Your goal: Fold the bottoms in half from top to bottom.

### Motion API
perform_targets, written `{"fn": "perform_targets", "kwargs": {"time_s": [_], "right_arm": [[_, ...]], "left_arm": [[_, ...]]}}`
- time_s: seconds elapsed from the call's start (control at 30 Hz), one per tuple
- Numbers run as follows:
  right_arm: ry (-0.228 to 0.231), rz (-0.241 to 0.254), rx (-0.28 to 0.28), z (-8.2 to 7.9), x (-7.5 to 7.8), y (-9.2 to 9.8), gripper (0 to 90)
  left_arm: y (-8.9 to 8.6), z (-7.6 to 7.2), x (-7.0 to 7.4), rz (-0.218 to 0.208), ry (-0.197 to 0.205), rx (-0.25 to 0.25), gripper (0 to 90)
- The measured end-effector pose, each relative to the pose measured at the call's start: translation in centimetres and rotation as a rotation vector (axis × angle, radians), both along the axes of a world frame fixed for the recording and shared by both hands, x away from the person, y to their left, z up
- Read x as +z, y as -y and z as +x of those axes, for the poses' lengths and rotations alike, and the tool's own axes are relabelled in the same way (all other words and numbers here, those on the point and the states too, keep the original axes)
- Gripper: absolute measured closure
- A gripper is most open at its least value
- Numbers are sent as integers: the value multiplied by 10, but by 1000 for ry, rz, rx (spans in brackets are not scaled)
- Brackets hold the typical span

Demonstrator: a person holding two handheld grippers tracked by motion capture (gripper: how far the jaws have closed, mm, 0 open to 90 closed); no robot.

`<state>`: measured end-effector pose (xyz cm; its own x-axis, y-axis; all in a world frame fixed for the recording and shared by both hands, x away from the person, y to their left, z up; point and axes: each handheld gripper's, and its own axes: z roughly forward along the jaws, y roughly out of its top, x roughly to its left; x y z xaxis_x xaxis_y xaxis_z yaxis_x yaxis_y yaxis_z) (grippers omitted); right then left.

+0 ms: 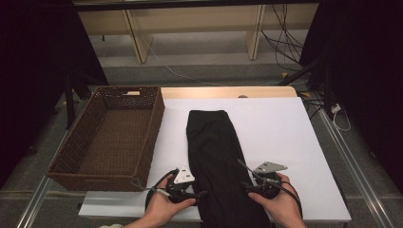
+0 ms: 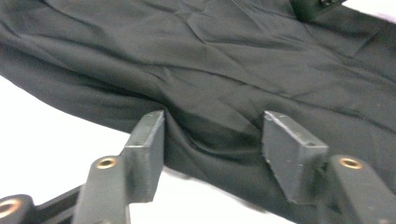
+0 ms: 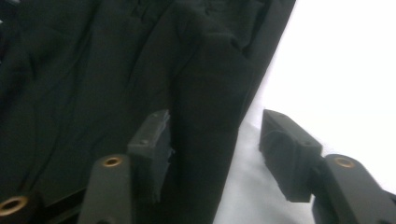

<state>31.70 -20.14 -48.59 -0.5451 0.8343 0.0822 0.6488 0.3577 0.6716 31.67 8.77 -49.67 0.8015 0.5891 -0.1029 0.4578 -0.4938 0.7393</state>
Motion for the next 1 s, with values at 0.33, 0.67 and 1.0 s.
{"fn": "perform_targets", "kwargs": {"time_s": [0.33, 0.67, 1.0], "right_arm": [[-68, 48, -21, -2, 2, -2, 807], [-115, 119, -46, -1, 3, 1, 872], [-142, 157, -39, -7, 5, -3, 873]], "left_arm": [[2, -1, 3, 50, 16, -8, 715], [-6, 7, 7, -4, -74, -15, 869], [-26, 9, 19, -2, -84, -74, 870]]}}
